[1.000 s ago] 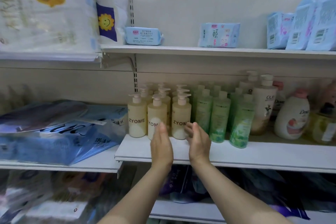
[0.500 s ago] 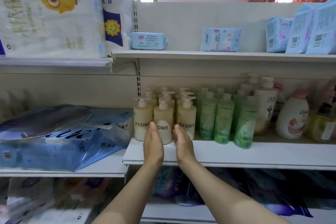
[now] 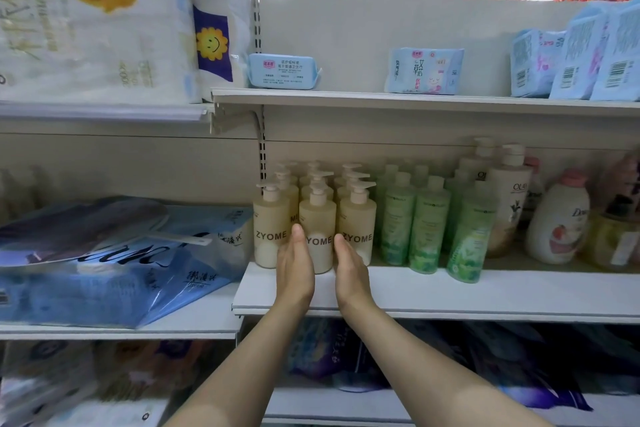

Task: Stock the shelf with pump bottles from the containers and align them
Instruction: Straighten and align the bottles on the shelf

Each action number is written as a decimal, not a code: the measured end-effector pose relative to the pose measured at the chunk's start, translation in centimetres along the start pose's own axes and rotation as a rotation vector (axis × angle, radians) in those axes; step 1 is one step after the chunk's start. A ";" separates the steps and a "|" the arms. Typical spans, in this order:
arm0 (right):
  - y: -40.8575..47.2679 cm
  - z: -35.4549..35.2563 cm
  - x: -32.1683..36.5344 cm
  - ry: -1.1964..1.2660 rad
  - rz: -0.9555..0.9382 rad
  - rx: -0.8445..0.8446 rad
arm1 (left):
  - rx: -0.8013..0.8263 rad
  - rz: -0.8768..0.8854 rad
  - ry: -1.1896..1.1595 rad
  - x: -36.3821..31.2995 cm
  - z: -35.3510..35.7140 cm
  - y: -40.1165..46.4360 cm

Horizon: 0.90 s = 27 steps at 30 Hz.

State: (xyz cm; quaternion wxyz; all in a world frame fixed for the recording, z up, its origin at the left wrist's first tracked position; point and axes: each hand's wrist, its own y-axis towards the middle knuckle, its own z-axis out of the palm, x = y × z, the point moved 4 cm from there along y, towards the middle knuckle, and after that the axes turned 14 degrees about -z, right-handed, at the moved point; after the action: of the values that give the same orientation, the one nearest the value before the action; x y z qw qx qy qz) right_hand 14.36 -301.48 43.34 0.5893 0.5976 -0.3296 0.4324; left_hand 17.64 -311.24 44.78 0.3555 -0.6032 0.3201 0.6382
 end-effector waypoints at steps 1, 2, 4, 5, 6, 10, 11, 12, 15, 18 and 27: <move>0.1 0.0 0.0 0.000 0.007 0.004 | 0.005 0.002 -0.001 0.0 0.1 0.1; 0.3 0.0 0.0 0.000 0.011 0.005 | 0.006 0.001 0.003 0.0 0.2 0.3; 0.5 0.0 -0.1 0.003 0.021 0.007 | 0.001 -0.016 0.026 0.2 0.3 0.6; 0.6 0.1 -0.2 0.004 0.026 0.011 | 0.000 -0.021 0.041 0.3 0.4 0.7; 0.7 0.1 -0.4 0.003 0.033 0.015 | 0.002 -0.021 0.052 0.3 0.4 0.9; 1.0 0.3 -0.8 -0.016 0.074 0.032 | 0.012 -0.004 0.089 0.4 0.6 1.3; 1.0 0.3 -0.8 -0.018 0.085 0.037 | 0.012 -0.005 0.096 0.5 0.6 1.4; 1.1 0.3 -0.9 -0.020 0.091 0.042 | 0.011 -0.009 0.098 0.5 0.6 1.5; 1.1 0.5 -0.7 -0.034 0.078 0.053 | 0.007 -0.008 0.094 0.7 0.8 1.7; 1.2 0.6 -0.7 -0.042 0.078 0.063 | 0.003 0.001 0.086 0.8 0.8 1.8; 1.1 0.1 -0.1 -0.029 0.090 0.092 | -0.034 0.026 0.107 1.3 0.8 1.5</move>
State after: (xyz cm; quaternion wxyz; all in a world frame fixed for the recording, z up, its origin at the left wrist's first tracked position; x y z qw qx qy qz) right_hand 13.30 -301.67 43.72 0.5365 0.6146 -0.3445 0.4644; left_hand 15.94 -311.34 43.50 0.3193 -0.6381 0.3358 0.6149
